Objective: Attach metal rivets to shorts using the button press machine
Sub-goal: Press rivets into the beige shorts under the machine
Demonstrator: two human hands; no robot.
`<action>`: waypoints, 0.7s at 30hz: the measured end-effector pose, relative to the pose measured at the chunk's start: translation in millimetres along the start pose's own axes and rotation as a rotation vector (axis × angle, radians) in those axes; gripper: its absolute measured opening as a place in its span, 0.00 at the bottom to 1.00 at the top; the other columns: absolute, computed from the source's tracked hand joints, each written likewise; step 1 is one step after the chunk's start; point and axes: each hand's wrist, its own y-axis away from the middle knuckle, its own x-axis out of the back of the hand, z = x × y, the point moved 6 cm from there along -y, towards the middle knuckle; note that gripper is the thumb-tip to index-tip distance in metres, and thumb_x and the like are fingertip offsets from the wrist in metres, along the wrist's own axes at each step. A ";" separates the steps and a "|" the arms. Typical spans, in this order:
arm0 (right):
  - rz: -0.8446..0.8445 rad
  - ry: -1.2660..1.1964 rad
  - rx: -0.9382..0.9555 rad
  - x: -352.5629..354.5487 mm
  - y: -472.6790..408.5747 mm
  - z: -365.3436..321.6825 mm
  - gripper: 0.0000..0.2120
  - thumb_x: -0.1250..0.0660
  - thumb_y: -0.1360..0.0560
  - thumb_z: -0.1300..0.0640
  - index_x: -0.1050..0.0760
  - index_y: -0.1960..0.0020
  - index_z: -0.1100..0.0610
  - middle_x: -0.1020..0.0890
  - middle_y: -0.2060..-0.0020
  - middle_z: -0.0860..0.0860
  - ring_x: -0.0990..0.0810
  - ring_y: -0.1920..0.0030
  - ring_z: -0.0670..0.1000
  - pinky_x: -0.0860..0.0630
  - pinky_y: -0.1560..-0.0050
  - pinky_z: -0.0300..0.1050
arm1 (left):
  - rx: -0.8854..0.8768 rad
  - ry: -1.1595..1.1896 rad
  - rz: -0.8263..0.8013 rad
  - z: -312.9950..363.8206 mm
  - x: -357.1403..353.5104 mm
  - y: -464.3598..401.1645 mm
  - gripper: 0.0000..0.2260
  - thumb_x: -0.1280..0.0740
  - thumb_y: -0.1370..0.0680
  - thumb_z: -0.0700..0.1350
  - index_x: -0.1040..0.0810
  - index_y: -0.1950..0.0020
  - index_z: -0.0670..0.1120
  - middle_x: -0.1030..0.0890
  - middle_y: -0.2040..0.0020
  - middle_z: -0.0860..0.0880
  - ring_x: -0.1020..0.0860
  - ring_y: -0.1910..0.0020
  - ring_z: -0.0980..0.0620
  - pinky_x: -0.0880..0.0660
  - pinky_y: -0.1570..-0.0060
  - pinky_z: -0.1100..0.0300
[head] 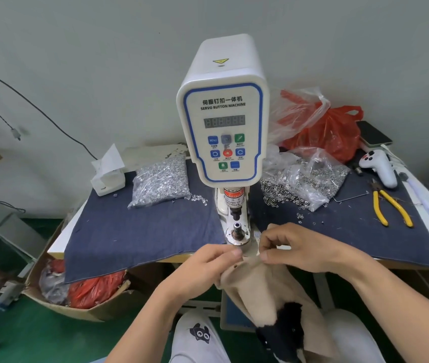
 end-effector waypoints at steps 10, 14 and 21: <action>0.070 -0.373 -0.104 -9.0 -9.1 38.0 0.10 0.34 0.17 0.54 0.24 0.57 0.54 0.29 0.65 0.44 0.33 0.63 0.43 0.34 0.61 0.32 | -0.057 0.085 0.037 -12.9 12.3 -13.2 0.09 0.33 0.15 0.49 0.19 0.51 0.47 0.21 0.59 0.51 0.25 0.58 0.54 0.28 0.51 0.63; 0.177 -0.403 -0.115 -8.6 -22.8 46.2 0.11 0.34 0.17 0.54 0.21 0.57 0.52 0.27 0.66 0.45 0.33 0.66 0.43 0.36 0.66 0.32 | 0.047 0.263 0.123 -30.8 21.2 -23.3 0.13 0.30 0.20 0.54 0.19 0.52 0.45 0.20 0.58 0.46 0.23 0.58 0.52 0.27 0.57 0.60; 0.308 -0.335 -0.153 -6.7 -43.2 59.4 0.13 0.35 0.17 0.53 0.24 0.59 0.56 0.29 0.66 0.45 0.34 0.63 0.44 0.37 0.62 0.41 | 0.102 0.226 0.311 -42.4 34.7 -43.1 0.20 0.35 0.24 0.56 0.35 0.61 0.41 0.35 0.63 0.49 0.37 0.62 0.53 0.39 0.61 0.56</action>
